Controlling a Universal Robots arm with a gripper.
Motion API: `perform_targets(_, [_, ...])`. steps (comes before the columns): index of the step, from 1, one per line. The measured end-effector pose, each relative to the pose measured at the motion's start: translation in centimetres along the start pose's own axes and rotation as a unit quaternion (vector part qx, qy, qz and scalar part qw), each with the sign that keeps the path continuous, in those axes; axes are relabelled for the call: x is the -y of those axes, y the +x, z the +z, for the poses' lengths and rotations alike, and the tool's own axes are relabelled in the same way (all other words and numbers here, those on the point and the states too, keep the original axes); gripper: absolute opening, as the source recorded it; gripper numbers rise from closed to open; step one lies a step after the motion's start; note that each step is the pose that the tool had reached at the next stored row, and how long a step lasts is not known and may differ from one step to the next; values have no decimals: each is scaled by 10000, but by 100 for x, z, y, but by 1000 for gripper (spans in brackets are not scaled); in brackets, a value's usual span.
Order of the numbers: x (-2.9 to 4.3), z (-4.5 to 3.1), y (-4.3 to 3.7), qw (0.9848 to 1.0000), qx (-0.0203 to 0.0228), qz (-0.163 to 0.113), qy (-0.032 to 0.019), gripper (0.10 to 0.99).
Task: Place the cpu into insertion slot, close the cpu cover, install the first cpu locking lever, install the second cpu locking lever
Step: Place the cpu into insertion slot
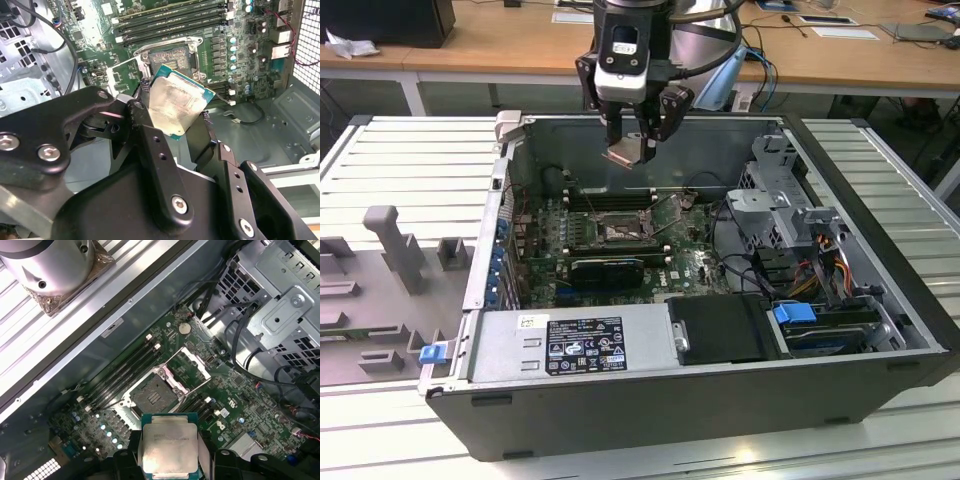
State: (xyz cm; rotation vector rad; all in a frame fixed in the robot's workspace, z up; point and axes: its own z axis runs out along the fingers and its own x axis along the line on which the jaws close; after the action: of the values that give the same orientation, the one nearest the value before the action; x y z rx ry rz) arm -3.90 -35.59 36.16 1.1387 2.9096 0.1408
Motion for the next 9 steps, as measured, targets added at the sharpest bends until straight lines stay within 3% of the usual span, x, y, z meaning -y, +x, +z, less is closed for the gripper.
perform_targets(9, [0, 1, 0, 9999, 14, 156, -4, 533])
